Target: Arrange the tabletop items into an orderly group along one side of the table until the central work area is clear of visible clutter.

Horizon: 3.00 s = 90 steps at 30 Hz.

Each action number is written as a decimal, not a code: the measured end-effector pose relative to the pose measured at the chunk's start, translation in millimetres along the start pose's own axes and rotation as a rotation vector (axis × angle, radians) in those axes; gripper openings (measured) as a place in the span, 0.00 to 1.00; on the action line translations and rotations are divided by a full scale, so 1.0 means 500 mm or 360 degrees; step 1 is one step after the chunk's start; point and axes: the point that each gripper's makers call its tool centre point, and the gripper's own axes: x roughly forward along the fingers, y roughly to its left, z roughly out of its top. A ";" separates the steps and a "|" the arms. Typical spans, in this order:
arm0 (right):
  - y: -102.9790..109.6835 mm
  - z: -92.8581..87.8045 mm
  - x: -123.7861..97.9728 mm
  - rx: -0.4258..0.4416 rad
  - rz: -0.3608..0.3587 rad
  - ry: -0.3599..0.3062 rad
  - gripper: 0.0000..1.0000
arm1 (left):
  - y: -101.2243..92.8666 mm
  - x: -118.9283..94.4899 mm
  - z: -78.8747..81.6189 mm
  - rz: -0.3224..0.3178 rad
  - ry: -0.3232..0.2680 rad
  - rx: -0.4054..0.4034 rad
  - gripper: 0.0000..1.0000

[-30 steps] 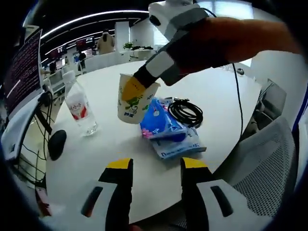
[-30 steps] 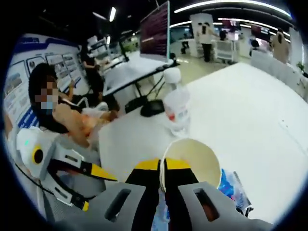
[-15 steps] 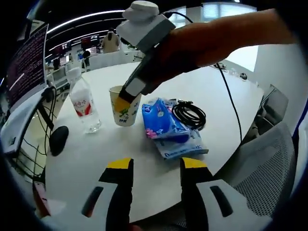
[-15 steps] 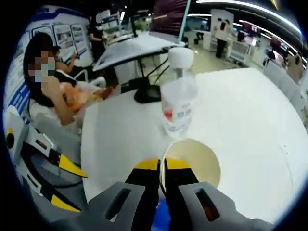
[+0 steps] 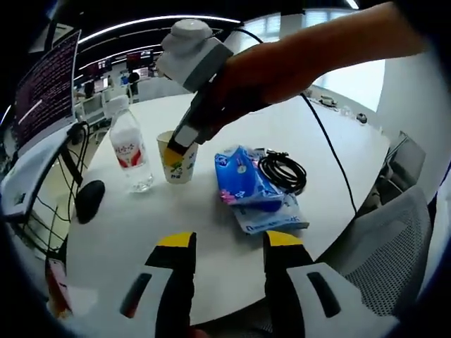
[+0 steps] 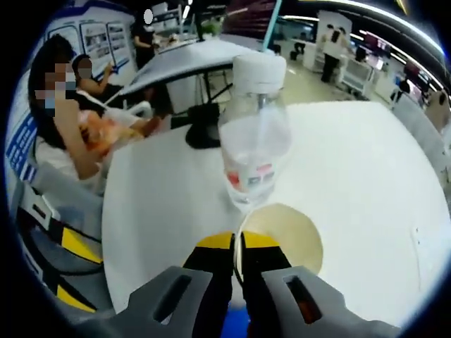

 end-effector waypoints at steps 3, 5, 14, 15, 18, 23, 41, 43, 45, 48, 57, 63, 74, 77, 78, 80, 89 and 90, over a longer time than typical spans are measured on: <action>-0.007 0.003 0.010 -0.0011 -0.0014 0.0014 0.00 | 0.001 -0.001 -0.001 0.0005 0.0002 -0.0008 0.37; -0.011 0.007 0.015 -0.0010 -0.0019 0.0019 0.00 | 0.002 -0.001 0.000 0.0007 -0.0002 -0.0014 0.37; -0.024 0.019 0.033 -0.0024 -0.0040 0.0029 0.00 | 0.008 -0.002 -0.002 0.0024 -0.0004 -0.0037 0.36; -0.025 0.018 0.034 -0.0027 -0.0044 0.0034 0.00 | 0.008 -0.002 -0.002 0.0025 -0.0002 -0.0037 0.36; -0.030 0.019 0.035 -0.0033 -0.0056 0.0043 0.02 | 0.010 -0.002 -0.003 0.0032 -0.0002 -0.0045 0.36; -0.029 0.013 0.039 -0.0047 -0.0052 0.0066 0.07 | 0.013 -0.002 -0.004 0.0038 0.0001 -0.0045 0.36; -0.025 0.017 0.009 -0.0058 -0.0059 0.0008 0.17 | 0.011 -0.003 -0.006 0.0038 0.0012 -0.0011 0.37; -0.027 0.024 0.000 -0.0032 -0.0073 -0.0029 0.18 | 0.010 -0.003 -0.006 0.0038 0.0014 -0.0005 0.37; -0.026 0.031 -0.010 -0.0011 -0.0080 -0.0078 0.18 | 0.009 -0.002 -0.006 0.0037 0.0017 0.0002 0.37; -0.026 0.032 -0.019 0.0003 -0.0080 -0.0109 0.19 | 0.009 -0.002 -0.007 0.0039 0.0020 0.0007 0.37; -0.018 0.027 -0.048 0.0151 -0.0053 -0.0220 0.22 | 0.007 -0.001 -0.009 0.0041 0.0032 0.0022 0.36; -0.016 0.023 -0.080 0.0216 -0.0062 -0.0313 0.23 | 0.009 0.000 -0.011 0.0053 0.0041 0.0015 0.36; -0.029 -0.045 -0.143 0.0336 -0.0136 -0.0371 0.22 | 0.014 0.000 -0.017 0.0065 0.0062 -0.0023 0.36; -0.032 -0.080 -0.154 0.0366 -0.0156 -0.0353 0.22 | 0.015 -0.001 -0.019 0.0072 0.0065 -0.0027 0.36; -0.034 -0.087 -0.155 0.0382 -0.0163 -0.0352 0.22 | 0.015 -0.001 -0.020 0.0072 0.0069 -0.0029 0.36; -0.033 -0.105 -0.161 0.0414 -0.0170 -0.0355 0.22 | 0.015 0.000 -0.021 0.0074 0.0076 -0.0031 0.36; -0.027 -0.170 -0.184 0.0502 -0.0212 -0.0341 0.22 | 0.017 0.002 -0.025 0.0080 0.0091 -0.0036 0.35; -0.026 -0.175 -0.188 0.0511 -0.0218 -0.0339 0.22 | 0.018 0.001 -0.024 0.0083 0.0089 -0.0040 0.35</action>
